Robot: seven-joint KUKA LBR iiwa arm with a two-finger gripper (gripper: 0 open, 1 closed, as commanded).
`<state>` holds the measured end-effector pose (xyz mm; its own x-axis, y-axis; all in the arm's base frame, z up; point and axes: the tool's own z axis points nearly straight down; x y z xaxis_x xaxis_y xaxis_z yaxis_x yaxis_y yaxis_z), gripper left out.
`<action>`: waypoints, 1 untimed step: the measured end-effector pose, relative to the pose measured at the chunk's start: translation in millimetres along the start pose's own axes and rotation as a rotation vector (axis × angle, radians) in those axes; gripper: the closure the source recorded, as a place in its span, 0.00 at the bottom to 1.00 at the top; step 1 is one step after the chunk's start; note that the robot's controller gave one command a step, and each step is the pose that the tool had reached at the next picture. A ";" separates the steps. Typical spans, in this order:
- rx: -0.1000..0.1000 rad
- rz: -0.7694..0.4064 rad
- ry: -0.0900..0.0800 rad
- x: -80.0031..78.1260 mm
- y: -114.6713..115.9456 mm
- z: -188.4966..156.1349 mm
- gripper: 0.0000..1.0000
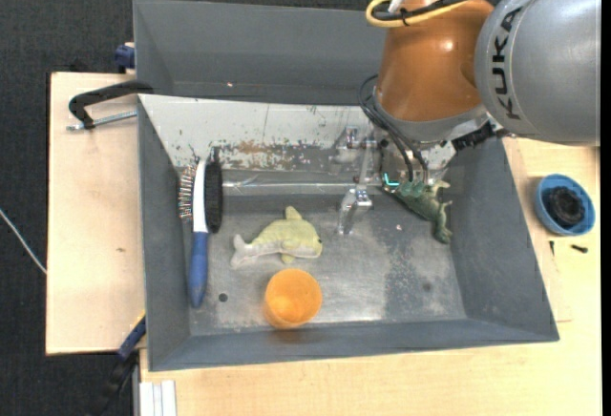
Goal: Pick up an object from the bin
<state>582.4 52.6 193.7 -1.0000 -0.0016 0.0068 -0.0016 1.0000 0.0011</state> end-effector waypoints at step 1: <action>0.000 -0.239 -0.011 13.0 71.0 121.4 0.00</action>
Offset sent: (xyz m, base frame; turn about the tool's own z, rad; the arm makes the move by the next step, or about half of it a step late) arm -0.0151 0.0687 -0.1220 -0.2375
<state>568.5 123.7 72.5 -0.9711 -0.2386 -0.0043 -0.2386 0.9711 0.0015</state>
